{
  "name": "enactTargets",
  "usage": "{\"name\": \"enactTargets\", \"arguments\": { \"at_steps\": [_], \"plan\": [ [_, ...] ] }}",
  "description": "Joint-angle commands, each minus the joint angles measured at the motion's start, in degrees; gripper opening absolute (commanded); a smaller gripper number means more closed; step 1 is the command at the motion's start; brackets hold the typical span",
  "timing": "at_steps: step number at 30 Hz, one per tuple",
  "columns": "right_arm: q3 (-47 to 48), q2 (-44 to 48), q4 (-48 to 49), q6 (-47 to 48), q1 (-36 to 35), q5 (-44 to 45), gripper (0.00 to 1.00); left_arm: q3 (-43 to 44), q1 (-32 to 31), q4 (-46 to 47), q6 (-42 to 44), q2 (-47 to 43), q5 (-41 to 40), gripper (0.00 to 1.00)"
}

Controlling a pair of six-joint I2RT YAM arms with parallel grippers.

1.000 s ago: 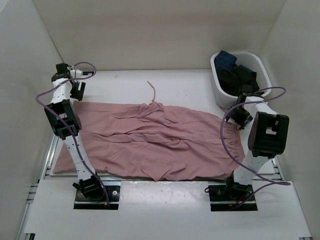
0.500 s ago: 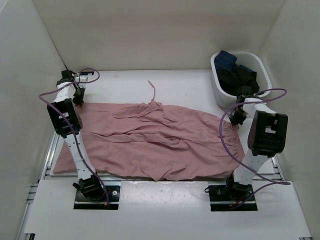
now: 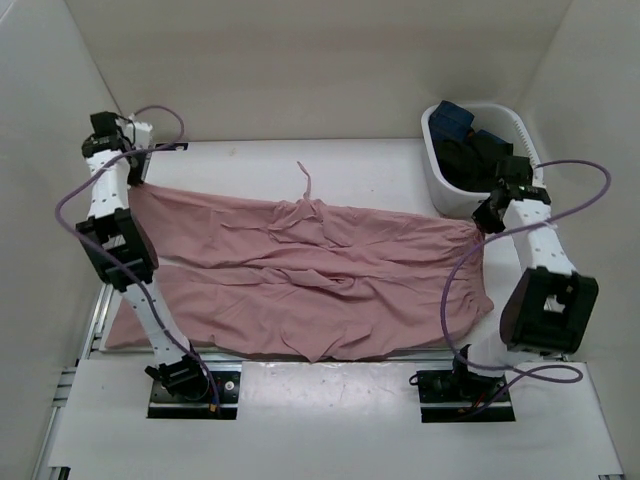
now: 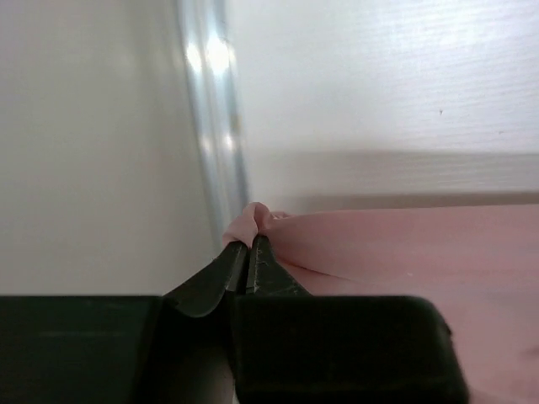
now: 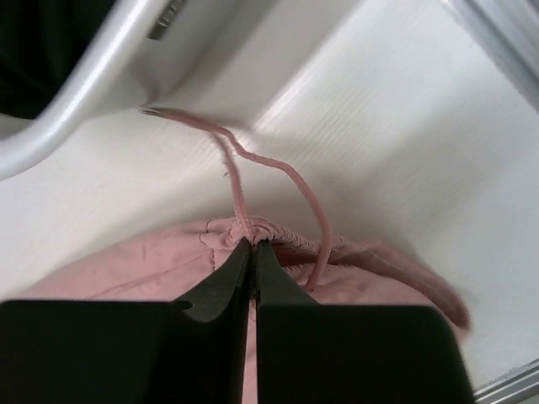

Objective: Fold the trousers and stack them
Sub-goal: Fold the trousers

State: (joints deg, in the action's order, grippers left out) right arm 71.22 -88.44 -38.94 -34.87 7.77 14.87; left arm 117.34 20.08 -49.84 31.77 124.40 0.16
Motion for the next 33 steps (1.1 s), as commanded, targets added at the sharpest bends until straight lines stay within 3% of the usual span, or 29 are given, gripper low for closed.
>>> {"name": "enactTargets", "arguments": {
  "at_steps": [1, 7, 11, 14, 20, 30, 33],
  "plan": [
    [-1.5, 7.7, -2.5, 1.1, 1.8, 0.6, 0.0, -5.8, 1.0, 1.2, 3.3, -18.0, -2.3, 0.14],
    [-12.3, 22.6, -9.0, -2.2, 5.6, 4.3, 0.0, -27.5, 10.1, 1.8, 7.2, -35.5, -1.7, 0.14],
    [-22.1, 32.9, -13.9, -7.8, 6.1, 4.9, 0.0, -51.3, 18.6, 3.2, 12.7, -48.1, -1.0, 0.14],
    [-24.2, 38.0, -20.2, -11.5, 6.1, 9.0, 0.0, -61.3, 22.7, 5.7, 16.0, -53.2, -1.0, 0.14],
    [-22.4, 44.2, -24.1, -11.5, 6.1, 11.1, 0.0, -61.4, 30.1, 6.3, 18.5, -53.6, 0.4, 0.14],
    [-15.2, 41.8, -24.9, -10.0, 6.1, 13.1, 0.0, -45.6, 30.6, 2.7, 20.3, -47.4, 3.1, 0.14],
    [-12.8, 41.9, -27.0, -10.0, 6.1, 13.6, 0.0, -46.1, 30.6, 2.1, 22.5, -47.4, 3.1, 0.14]
  ]
}}
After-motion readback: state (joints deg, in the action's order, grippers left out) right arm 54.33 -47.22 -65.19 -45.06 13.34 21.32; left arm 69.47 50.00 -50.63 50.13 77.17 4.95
